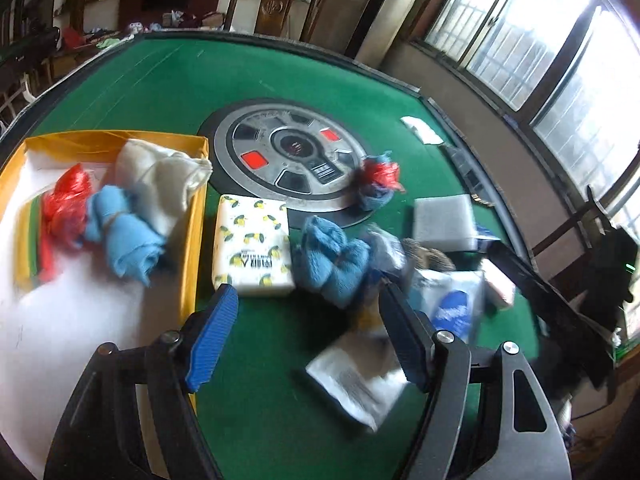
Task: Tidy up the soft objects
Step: 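Open both grippers and withdraw from the box toward the pile, then grasp the lemon-print tissue pack with the left gripper while the right grasps a blue towel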
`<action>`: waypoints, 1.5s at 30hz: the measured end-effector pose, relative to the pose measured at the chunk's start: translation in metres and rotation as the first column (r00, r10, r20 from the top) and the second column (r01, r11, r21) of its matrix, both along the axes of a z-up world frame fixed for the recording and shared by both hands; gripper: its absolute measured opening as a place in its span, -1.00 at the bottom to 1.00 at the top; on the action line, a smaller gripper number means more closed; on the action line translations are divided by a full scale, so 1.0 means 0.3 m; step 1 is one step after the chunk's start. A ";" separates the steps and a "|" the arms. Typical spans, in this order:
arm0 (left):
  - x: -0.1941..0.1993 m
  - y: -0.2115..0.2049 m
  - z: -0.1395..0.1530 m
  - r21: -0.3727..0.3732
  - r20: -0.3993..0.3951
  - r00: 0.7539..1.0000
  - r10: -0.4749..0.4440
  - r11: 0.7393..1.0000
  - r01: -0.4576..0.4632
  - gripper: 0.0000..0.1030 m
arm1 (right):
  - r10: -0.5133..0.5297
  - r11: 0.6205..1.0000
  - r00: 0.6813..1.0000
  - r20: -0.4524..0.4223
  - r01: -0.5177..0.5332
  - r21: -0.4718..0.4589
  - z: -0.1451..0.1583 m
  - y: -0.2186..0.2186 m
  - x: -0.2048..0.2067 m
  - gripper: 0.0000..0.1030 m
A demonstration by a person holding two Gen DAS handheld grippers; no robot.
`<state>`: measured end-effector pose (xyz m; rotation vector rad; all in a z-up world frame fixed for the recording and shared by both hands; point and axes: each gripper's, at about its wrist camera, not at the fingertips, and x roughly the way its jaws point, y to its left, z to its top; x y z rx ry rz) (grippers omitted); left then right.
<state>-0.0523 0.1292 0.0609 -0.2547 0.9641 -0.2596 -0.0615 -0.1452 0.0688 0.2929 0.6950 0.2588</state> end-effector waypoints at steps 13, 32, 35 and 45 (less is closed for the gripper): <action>0.108 0.037 -0.064 0.046 -0.042 0.999 0.011 0.999 -0.009 0.40 | 0.041 0.999 0.999 0.020 -0.041 -0.025 0.002 0.071 -0.026 0.39; 0.218 -0.030 -0.098 0.193 -0.096 0.995 0.008 0.981 0.011 0.00 | 0.057 0.998 0.998 0.004 -0.057 -0.021 -0.019 0.073 -0.028 0.40; 0.252 -0.040 -0.110 0.213 -0.116 0.993 0.016 0.977 0.009 0.13 | 0.074 0.997 0.997 -0.015 -0.074 0.008 -0.026 0.067 -0.022 0.40; 0.104 -0.070 -0.071 0.227 -0.065 0.998 -0.003 0.974 0.018 -0.02 | 0.071 0.997 0.995 -0.073 -0.070 0.020 -0.067 0.046 -0.013 0.39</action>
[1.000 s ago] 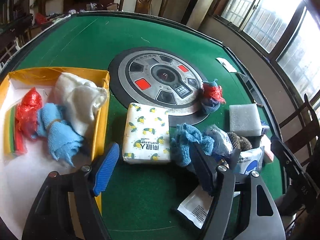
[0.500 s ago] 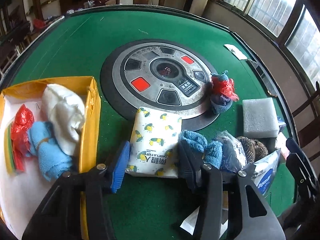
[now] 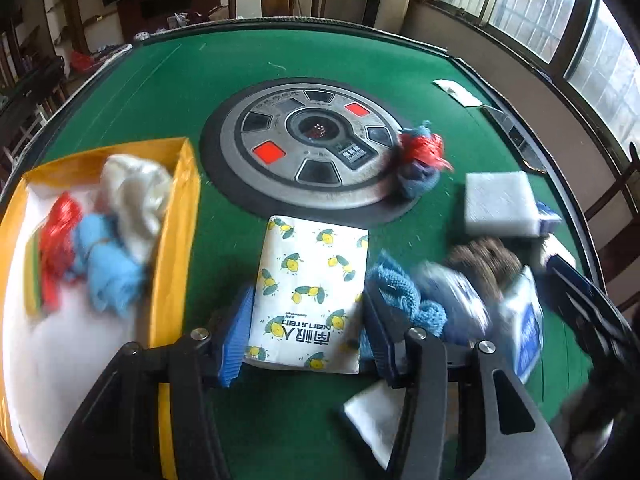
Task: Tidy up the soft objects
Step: 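Grasp the lemon-print tissue pack with the left gripper while the right grasps a blue towel, then carry the tissue pack and blue towel into the yellow box and release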
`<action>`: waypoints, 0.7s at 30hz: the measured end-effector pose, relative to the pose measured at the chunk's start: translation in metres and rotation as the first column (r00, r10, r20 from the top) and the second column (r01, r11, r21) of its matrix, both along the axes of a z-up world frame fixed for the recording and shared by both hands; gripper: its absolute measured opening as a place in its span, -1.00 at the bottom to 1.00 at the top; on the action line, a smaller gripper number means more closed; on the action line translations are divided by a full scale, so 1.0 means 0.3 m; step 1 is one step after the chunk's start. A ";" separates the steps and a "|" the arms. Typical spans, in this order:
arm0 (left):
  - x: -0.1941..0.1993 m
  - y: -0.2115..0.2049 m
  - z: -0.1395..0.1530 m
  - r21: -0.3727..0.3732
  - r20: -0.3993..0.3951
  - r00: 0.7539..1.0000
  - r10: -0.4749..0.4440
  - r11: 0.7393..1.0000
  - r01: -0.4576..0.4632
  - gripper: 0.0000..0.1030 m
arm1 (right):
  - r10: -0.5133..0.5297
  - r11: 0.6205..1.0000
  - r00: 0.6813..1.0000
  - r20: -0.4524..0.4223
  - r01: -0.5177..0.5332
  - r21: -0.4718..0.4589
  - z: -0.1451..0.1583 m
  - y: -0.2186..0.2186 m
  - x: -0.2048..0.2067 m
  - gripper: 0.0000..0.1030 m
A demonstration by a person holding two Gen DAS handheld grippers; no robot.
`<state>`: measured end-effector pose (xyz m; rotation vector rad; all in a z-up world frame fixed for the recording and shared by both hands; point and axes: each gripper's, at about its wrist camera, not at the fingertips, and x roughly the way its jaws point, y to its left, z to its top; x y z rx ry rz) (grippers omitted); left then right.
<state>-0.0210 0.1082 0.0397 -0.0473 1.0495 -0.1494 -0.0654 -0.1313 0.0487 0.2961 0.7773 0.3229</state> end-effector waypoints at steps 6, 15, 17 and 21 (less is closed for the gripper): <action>-0.201 0.020 0.073 -0.002 0.059 0.998 -0.027 1.000 0.027 -0.01 | 0.000 1.000 0.999 -0.049 0.001 0.017 -0.024 -0.011 0.012 0.39; -0.279 0.076 0.034 -0.170 0.048 0.999 -0.024 0.985 0.032 -0.01 | -0.040 0.999 0.999 0.009 0.040 0.024 0.013 -0.041 -0.024 0.39; -0.289 0.080 0.011 -0.199 0.036 0.999 -0.030 0.979 0.037 -0.01 | -0.059 0.998 0.998 0.032 0.060 -0.007 0.019 -0.041 -0.039 0.39; -0.312 0.053 0.006 -0.165 0.060 0.996 -0.062 0.984 0.071 0.04 | -0.062 0.998 0.998 0.020 0.062 -0.011 0.017 -0.042 -0.032 0.39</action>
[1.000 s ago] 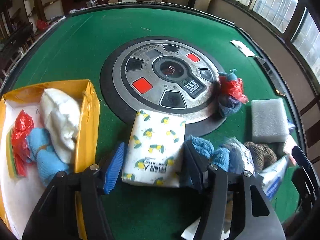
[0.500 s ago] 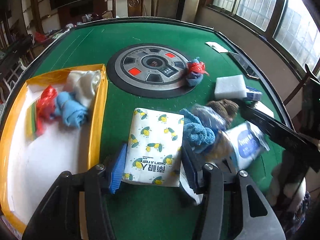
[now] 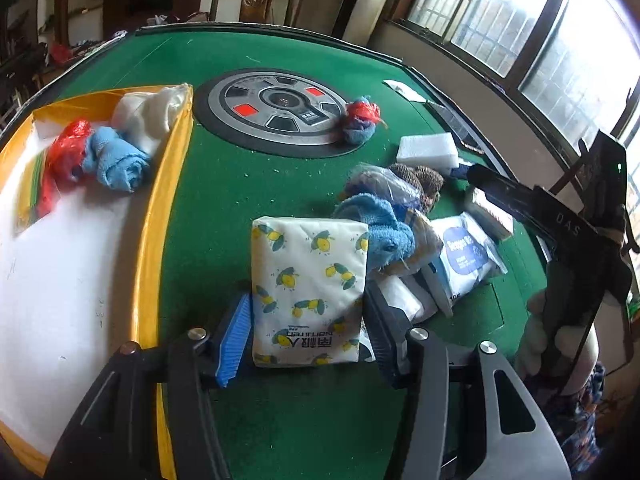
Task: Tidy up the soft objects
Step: 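Carry the tissue pack and blue towel into the yellow box and release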
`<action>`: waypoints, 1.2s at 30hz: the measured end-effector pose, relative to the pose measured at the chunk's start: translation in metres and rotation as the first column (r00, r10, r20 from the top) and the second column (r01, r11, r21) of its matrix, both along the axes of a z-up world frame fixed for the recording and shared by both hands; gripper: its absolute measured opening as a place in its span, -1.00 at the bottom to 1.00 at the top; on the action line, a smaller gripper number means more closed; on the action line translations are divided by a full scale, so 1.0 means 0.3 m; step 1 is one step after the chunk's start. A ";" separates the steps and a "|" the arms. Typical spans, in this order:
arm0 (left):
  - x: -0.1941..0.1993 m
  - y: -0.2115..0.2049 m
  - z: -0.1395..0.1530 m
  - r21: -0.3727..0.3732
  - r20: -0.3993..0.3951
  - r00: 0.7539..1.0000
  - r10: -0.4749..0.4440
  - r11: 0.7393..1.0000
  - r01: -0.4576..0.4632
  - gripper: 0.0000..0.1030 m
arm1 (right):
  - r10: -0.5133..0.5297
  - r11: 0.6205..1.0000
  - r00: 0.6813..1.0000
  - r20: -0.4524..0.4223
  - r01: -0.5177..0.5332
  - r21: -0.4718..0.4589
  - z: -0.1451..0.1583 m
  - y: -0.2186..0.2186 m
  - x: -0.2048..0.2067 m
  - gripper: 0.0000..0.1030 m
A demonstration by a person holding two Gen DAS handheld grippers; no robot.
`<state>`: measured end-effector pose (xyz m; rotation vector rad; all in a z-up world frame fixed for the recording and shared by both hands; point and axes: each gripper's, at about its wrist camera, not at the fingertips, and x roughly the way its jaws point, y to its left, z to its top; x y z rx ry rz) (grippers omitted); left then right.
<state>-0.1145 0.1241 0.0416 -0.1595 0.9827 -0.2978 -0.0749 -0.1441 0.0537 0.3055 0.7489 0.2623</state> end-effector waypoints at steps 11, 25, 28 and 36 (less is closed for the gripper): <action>0.054 -0.046 -0.036 -0.046 0.007 1.000 -0.025 0.999 0.025 -0.07 | -0.009 0.999 1.000 -0.001 0.009 -0.035 0.000 0.014 0.014 0.39; -0.191 0.314 0.118 -0.268 0.134 0.980 0.150 0.957 -0.110 -0.06 | -0.023 0.996 0.997 0.077 0.029 -0.082 0.054 0.049 -0.031 0.40; -0.233 0.396 0.116 -0.247 0.135 0.971 0.195 0.956 -0.158 -0.06 | 0.119 0.993 0.990 0.079 -0.117 -0.029 0.107 0.146 -0.085 0.40; -0.302 0.554 0.070 -0.259 0.110 0.951 0.289 0.932 -0.254 -0.06 | 0.459 0.808 0.887 -0.058 -0.443 -0.389 0.049 0.579 -0.108 0.39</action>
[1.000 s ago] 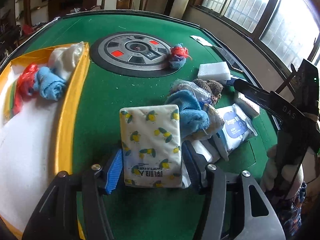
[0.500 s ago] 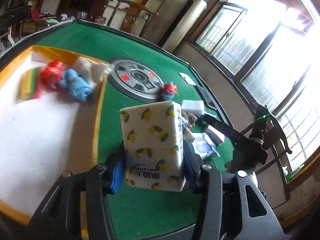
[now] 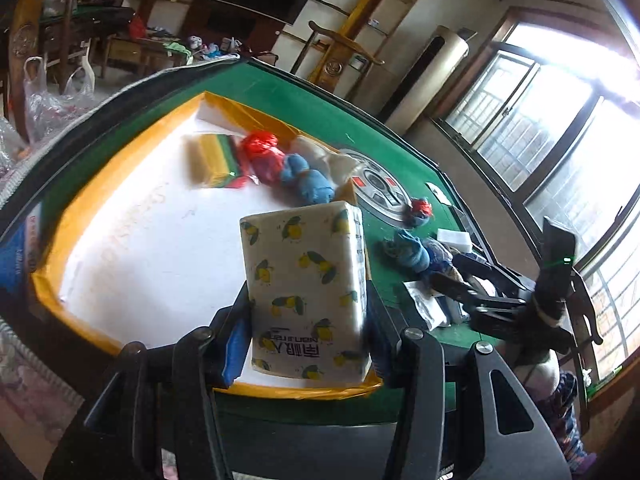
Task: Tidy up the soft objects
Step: 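Carry the tissue pack and blue towel into the yellow box and release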
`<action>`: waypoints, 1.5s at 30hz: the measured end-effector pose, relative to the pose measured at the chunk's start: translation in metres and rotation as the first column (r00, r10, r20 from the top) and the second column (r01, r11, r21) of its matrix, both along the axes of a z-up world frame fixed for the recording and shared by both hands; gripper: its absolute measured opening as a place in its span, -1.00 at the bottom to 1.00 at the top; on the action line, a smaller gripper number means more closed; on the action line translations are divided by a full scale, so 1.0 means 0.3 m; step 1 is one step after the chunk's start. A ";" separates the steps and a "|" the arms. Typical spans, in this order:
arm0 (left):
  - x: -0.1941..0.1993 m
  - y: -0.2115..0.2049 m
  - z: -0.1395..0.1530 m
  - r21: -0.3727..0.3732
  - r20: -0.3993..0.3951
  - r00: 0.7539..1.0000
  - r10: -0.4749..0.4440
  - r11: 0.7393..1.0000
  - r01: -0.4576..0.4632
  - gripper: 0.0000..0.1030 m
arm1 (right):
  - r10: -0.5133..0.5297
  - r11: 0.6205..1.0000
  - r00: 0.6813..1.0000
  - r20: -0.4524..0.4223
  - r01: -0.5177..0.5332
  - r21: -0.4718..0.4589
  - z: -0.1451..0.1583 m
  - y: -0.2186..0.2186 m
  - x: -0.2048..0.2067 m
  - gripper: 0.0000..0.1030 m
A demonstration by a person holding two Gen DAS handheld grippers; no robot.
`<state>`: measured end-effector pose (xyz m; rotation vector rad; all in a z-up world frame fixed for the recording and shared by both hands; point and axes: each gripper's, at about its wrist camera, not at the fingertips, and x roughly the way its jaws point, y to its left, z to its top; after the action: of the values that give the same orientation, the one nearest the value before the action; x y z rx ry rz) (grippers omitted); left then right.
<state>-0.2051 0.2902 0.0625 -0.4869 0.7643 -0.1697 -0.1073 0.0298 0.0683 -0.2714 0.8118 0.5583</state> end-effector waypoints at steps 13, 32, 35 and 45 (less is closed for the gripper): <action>-0.014 0.125 -0.017 -0.014 -0.005 0.998 0.058 0.998 -0.058 -0.06 | -0.095 0.980 0.992 -0.080 0.079 -0.183 -0.121 0.076 0.240 -0.38; 0.530 0.211 -0.040 0.238 -0.219 0.973 0.077 0.971 -0.023 -0.05 | 0.124 0.975 0.981 -0.152 -0.092 0.203 0.132 0.308 0.171 -0.40; 0.623 0.239 -0.060 0.239 -0.228 0.968 0.107 0.970 -0.051 -0.04 | 0.148 0.970 0.968 -0.205 -0.102 0.221 0.078 0.394 0.196 -0.40; 0.694 0.280 -0.113 0.154 -0.249 0.962 0.108 0.985 -0.071 0.24 | 0.122 0.985 0.951 -0.284 -0.080 0.154 -0.071 0.555 0.280 -0.28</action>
<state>0.0033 0.3742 0.0288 -0.4094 0.9983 0.0352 -0.0235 0.1964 0.0471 -0.1008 1.0432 0.7612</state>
